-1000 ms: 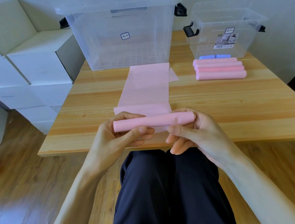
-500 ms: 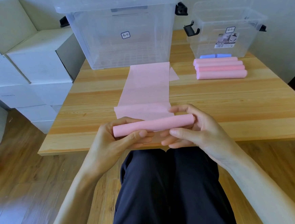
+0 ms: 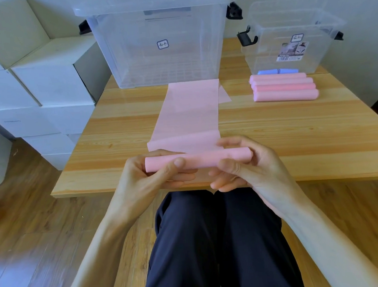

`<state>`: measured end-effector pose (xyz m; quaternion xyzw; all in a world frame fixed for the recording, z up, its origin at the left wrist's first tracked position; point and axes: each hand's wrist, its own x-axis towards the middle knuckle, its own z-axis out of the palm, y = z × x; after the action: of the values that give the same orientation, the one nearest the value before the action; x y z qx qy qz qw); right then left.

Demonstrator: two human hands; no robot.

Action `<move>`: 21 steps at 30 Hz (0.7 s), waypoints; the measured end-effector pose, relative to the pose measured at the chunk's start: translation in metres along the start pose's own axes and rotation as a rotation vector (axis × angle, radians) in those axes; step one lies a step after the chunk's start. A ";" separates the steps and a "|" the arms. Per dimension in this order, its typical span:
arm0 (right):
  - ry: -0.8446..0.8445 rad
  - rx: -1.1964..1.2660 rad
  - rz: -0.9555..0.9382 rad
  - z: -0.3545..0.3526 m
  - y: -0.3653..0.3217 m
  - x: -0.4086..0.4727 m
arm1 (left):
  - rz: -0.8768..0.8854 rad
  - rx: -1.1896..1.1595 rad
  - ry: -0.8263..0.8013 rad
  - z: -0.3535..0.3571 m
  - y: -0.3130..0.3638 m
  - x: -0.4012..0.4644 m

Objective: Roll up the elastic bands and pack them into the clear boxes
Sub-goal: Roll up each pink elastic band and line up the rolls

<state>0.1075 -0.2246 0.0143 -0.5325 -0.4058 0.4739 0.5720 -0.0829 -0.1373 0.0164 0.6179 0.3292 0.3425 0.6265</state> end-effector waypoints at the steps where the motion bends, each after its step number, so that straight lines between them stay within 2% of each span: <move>1: 0.000 0.001 -0.002 0.001 0.000 0.000 | -0.001 0.005 0.000 0.000 0.000 0.000; 8: 0.044 -0.036 -0.031 0.002 -0.001 0.000 | -0.006 -0.051 -0.032 0.002 0.001 -0.001; 18: 0.016 -0.046 -0.002 0.002 -0.003 0.000 | -0.007 -0.079 -0.054 0.001 0.001 -0.002; 21: 0.001 -0.020 0.008 0.003 -0.003 0.000 | -0.008 -0.045 -0.015 0.003 0.001 -0.001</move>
<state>0.1051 -0.2238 0.0176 -0.5401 -0.4081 0.4718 0.5649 -0.0810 -0.1393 0.0175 0.6049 0.3194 0.3426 0.6440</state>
